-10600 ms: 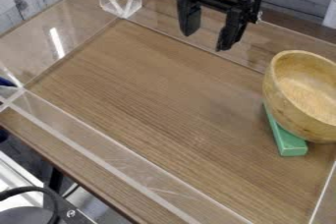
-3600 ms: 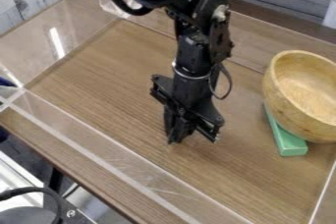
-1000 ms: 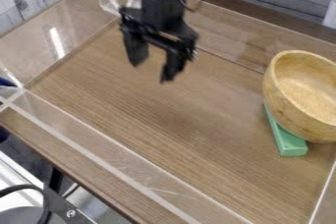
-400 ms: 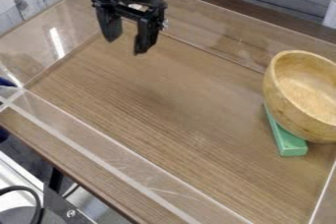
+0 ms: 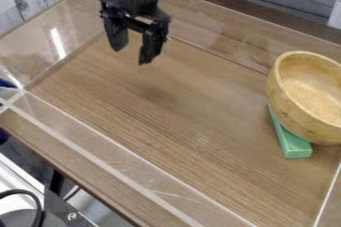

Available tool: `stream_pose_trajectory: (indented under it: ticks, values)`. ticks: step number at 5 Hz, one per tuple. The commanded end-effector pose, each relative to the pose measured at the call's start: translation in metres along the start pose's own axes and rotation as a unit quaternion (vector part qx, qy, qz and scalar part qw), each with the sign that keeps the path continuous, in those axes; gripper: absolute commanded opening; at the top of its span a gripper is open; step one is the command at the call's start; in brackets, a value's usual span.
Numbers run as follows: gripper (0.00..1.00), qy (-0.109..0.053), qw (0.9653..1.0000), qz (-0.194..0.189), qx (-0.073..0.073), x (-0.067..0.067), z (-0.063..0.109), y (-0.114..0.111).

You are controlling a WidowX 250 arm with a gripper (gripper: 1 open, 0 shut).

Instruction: Remove the green block from inside the brown bowl and put it on the table

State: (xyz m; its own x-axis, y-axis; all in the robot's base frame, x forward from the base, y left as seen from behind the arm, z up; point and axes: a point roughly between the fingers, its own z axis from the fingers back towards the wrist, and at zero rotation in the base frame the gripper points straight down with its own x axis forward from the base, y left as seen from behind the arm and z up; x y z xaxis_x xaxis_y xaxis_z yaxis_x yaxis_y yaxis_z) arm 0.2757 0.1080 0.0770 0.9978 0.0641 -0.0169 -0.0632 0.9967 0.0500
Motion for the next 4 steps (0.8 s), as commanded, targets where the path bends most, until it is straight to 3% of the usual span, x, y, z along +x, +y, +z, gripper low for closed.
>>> stream_pose_trajectory:
  ticks: [1, 3, 4]
  values:
    - [1.00, -0.041, 0.9991, 0.001, 0.015, 0.020, 0.007, 0.018]
    - [1.00, -0.022, 0.9993, 0.027, 0.015, 0.037, -0.007, 0.019]
    - [1.00, -0.013, 0.9989, 0.041, 0.019, 0.030, -0.022, 0.023]
